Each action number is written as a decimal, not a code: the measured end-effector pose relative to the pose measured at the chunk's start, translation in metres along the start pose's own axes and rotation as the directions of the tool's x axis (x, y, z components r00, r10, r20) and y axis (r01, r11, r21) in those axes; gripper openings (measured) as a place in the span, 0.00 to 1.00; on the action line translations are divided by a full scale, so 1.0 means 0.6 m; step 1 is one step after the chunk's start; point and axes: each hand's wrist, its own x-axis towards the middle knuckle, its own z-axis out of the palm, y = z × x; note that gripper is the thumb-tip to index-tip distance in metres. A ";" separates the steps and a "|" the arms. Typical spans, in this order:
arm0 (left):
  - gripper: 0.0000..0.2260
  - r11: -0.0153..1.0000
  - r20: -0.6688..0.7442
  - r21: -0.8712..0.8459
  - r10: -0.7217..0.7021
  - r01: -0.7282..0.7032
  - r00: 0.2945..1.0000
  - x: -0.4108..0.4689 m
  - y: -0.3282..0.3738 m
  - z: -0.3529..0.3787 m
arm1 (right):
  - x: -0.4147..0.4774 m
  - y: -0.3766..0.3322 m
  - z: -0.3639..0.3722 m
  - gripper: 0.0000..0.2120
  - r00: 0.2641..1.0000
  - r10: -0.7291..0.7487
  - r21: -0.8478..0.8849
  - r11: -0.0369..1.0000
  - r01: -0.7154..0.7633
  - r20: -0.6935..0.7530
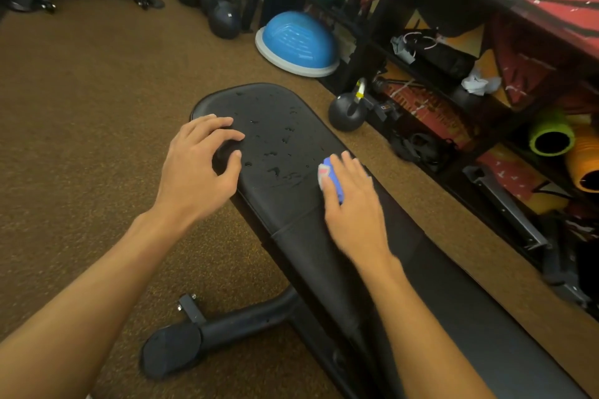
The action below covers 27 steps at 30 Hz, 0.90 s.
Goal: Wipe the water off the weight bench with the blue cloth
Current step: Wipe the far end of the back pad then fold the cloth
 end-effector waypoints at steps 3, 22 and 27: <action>0.13 1.000 0.013 -0.006 -0.008 0.008 1.000 -0.003 0.000 0.002 | 0.050 0.014 -0.004 0.27 0.994 0.110 -0.050 0.993 -0.110 -0.010; 0.12 0.999 -0.012 -0.046 -0.005 0.004 1.000 -0.003 -0.002 0.012 | -0.027 -0.034 0.003 0.29 0.964 -0.205 -0.020 0.977 0.211 0.167; 0.12 0.999 -0.019 -0.048 -0.016 0.015 1.000 -0.003 0.002 0.014 | 0.043 0.011 -0.010 0.28 0.992 -0.069 -0.037 0.997 0.073 0.105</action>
